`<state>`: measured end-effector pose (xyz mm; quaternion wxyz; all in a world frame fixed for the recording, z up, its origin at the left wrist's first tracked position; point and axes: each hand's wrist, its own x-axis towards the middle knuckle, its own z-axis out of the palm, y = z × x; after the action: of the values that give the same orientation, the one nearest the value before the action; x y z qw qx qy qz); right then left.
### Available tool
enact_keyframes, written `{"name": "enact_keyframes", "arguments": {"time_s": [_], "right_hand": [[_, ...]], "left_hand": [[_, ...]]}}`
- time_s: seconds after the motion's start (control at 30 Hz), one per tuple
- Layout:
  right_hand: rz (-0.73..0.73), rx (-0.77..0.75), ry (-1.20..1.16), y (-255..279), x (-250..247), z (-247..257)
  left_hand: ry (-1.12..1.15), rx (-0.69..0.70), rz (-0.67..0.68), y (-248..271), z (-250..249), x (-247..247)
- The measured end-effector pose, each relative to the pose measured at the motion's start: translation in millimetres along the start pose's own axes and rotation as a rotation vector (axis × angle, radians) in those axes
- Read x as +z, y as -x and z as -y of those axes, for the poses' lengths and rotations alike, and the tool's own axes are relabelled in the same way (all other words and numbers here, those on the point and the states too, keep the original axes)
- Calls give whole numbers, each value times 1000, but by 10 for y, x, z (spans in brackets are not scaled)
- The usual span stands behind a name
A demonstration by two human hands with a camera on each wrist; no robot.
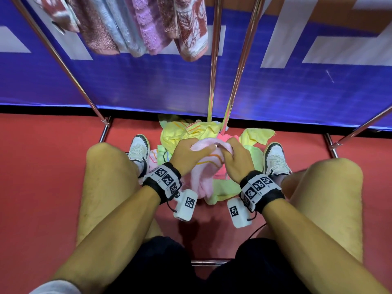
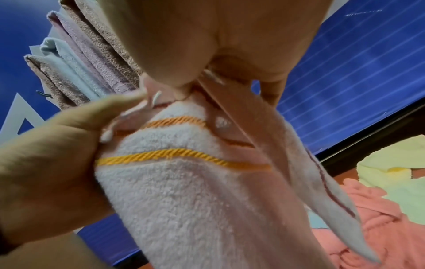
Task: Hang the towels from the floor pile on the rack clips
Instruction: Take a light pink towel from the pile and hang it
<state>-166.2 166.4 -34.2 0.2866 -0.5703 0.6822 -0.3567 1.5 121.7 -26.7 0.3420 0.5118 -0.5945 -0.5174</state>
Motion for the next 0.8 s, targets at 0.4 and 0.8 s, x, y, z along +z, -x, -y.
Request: {"name": "enact_keyframes", "arguments": {"time_s": [0.4, 0.8], "right_hand": [[6, -85, 32, -74, -5, -161], [276, 223, 388, -102, -172, -227]], "left_hand": [[-45, 81, -150, -94, -95, -129], [91, 156, -581, -260, -132, -349]]}}
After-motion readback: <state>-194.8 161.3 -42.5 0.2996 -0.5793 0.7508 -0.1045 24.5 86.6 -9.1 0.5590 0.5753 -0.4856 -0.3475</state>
